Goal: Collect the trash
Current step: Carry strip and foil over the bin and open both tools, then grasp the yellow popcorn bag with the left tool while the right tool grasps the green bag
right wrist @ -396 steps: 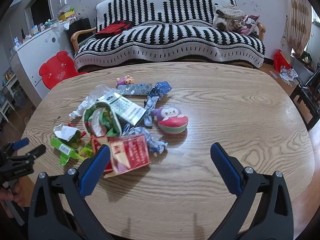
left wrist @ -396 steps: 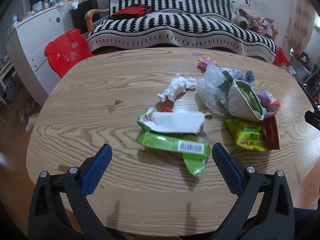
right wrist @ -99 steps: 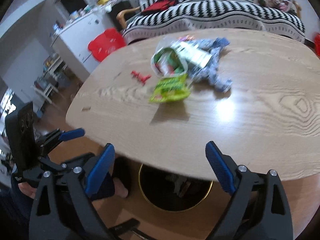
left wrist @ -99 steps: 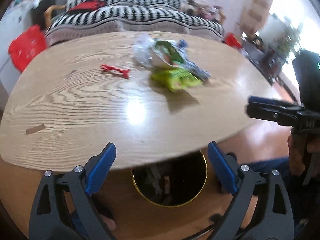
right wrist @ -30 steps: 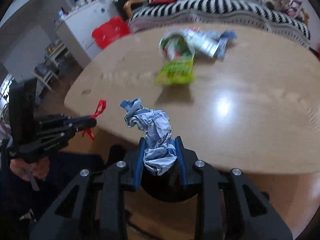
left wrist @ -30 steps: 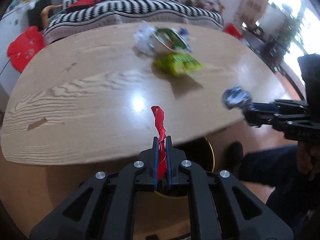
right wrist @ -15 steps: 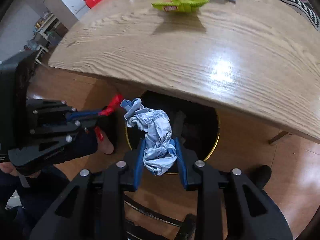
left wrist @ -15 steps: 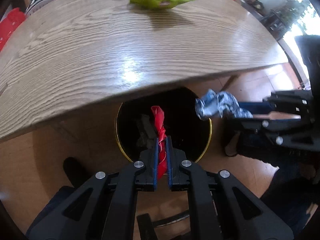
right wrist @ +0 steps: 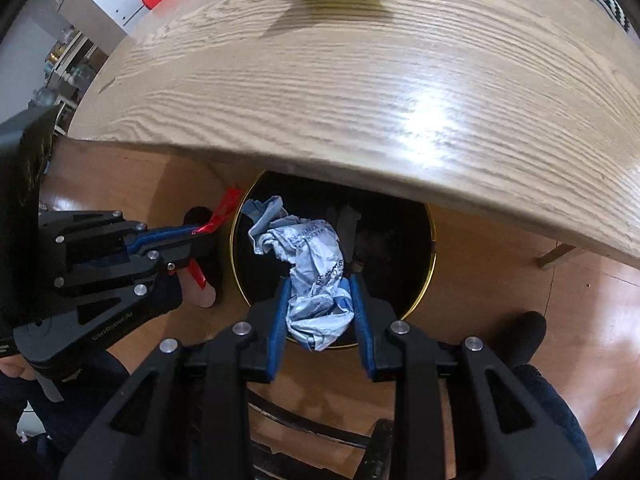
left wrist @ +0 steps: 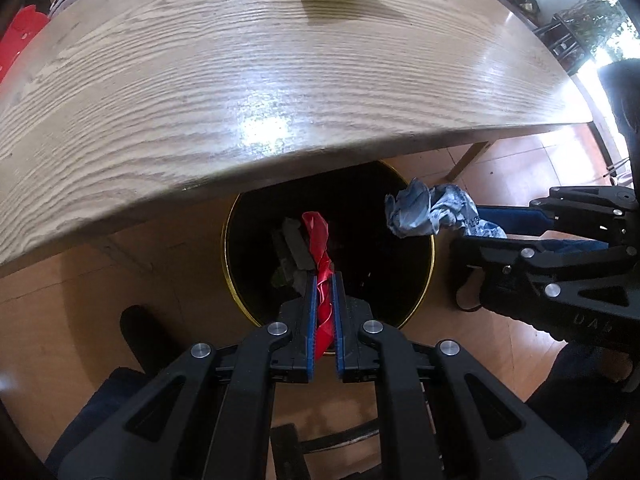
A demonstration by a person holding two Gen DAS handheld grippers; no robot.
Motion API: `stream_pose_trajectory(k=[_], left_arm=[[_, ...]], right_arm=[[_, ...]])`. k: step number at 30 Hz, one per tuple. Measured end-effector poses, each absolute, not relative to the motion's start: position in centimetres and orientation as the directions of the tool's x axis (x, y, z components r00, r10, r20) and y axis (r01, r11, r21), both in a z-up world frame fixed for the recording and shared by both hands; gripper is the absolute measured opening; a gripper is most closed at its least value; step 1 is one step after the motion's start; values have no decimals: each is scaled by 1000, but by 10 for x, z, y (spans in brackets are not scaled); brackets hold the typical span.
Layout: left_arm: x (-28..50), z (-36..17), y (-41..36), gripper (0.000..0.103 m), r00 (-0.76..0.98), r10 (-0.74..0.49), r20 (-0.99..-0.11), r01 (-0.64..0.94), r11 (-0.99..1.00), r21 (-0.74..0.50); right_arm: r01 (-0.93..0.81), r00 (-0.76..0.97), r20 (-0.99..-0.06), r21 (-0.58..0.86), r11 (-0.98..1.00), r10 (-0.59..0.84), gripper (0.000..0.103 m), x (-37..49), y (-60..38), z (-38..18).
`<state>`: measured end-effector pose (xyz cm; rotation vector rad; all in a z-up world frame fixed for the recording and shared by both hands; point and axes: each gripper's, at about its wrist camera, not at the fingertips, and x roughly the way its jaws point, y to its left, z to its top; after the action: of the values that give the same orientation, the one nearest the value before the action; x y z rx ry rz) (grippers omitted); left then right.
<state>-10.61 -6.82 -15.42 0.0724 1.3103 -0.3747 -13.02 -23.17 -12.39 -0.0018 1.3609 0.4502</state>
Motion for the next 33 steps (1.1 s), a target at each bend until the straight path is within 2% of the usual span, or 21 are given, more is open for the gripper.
stream_pose_trajectory(k=[6,8,10,12,13,14,15,17,18,21,29,33], left_arm=[[-103,-152,-69,6,207,-225,-952,305,939,-156],[-103,-151,-69,6,210,-227,-951,307,939,-156],[-102,-150,-70,7,207,-233,-950,307,938,-163],[-103,-149,-71,10,202,-229,-952,311,937,-159],[-102,-149,-71,14,202,-221,-954,311,938,-152],[-103,-149,-71,28,203,-217,-955,311,939,-147],[-103,-150,-71,50,204,-217,-955,309,940,-147],[-105,-149,-69,74,215,-219,-952,300,942,-149],[-106,-149,-70,79,221,-212,-952,299,944,-141],[-109,-149,-71,83,220,-202,-954,306,943,-129],[-111,-146,-76,83,213,-202,-956,312,941,-129],[-115,-124,-76,83,209,-269,-940,321,927,-194]], right_arm=[[-306,142,-940,257,917,311,30,-130,-235,-124],[-301,145,-939,258,918,312,33,-130,-236,-121],[-299,155,-937,257,919,312,52,-131,-235,-120],[-300,171,-935,251,920,311,65,-131,-238,-118],[-302,176,-935,247,921,309,66,-131,-239,-117],[-303,176,-935,247,920,309,66,-131,-240,-117],[-300,176,-935,248,921,309,66,-131,-241,-117],[-294,171,-935,254,921,312,66,-132,-244,-118],[-290,169,-933,259,921,316,66,-132,-246,-118],[-283,176,-932,260,923,316,68,-134,-250,-117],[-289,194,-919,281,915,343,68,-136,-254,-104],[-323,243,-881,320,891,405,69,-139,-254,-75]])
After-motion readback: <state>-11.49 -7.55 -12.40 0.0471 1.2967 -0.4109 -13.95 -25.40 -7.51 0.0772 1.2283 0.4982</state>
